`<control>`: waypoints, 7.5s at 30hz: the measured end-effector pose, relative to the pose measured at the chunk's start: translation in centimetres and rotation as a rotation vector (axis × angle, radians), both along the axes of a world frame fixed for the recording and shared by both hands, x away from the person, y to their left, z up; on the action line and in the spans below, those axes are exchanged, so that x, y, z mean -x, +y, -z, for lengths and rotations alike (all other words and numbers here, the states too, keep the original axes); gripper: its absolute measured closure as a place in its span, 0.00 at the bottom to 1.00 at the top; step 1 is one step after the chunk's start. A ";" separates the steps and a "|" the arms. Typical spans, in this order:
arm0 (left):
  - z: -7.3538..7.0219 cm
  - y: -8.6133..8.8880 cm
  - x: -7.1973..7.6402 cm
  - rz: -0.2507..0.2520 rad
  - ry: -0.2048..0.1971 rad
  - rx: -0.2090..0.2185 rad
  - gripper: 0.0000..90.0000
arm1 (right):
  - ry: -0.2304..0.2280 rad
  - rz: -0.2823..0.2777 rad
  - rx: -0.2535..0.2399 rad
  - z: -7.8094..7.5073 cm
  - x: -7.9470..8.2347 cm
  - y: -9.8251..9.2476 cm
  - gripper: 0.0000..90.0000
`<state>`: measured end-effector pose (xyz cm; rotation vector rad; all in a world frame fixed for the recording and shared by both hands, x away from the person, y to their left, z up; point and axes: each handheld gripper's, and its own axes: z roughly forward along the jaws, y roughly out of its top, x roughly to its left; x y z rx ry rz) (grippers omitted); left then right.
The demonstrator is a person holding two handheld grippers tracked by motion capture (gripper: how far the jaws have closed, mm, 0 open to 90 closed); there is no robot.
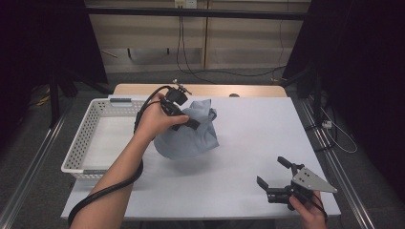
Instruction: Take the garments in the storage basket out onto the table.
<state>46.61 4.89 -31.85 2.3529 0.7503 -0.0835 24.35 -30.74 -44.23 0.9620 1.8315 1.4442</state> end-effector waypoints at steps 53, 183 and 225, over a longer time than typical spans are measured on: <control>4.4 6.2 5.5 -0.214 -0.042 0.099 0.12 | 0.133 -0.033 0.020 0.6 -5.7 3.2 0.00; 10.7 1.1 6.4 -0.102 -0.041 0.128 0.37 | 0.328 0.059 0.103 1.1 -9.3 0.5 0.99; 10.2 2.0 6.4 -0.179 0.031 0.157 0.89 | 0.319 0.083 0.122 0.3 -8.4 -1.9 0.85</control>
